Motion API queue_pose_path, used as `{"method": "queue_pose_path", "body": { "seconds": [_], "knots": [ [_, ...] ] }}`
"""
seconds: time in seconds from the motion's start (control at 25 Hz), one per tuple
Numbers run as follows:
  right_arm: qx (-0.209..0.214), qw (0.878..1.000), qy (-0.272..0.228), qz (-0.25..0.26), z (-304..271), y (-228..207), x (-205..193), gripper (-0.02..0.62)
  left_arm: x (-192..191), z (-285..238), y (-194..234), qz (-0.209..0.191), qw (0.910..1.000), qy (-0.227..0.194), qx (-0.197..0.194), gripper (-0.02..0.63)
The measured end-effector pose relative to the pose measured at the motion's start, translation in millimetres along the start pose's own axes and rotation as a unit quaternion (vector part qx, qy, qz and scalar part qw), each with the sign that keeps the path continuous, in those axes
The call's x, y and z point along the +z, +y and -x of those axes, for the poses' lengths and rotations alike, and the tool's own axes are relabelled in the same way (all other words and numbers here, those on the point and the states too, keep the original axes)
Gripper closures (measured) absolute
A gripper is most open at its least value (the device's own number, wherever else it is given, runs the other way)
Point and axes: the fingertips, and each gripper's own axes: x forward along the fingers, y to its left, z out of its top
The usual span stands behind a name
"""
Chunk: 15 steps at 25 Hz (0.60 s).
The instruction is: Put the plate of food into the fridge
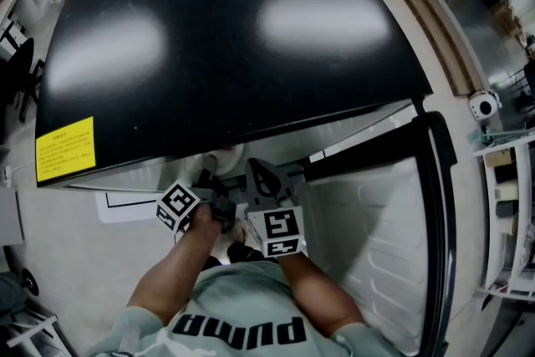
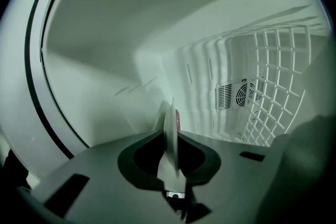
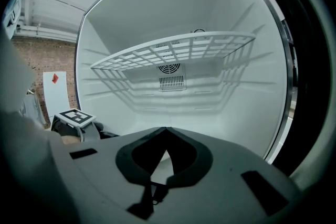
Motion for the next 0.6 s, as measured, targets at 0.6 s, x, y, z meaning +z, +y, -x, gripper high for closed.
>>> {"method": "queue_pose_path", "body": {
  "seconds": [0.6],
  "knots": [
    [0.014, 1.000, 0.003, -0.007, -3.4, 9.0, -5.2, 0.591, -0.6, 3.7, -0.9, -0.174, 0.9814, 0.015, 0.080, 0.552]
  ]
}}
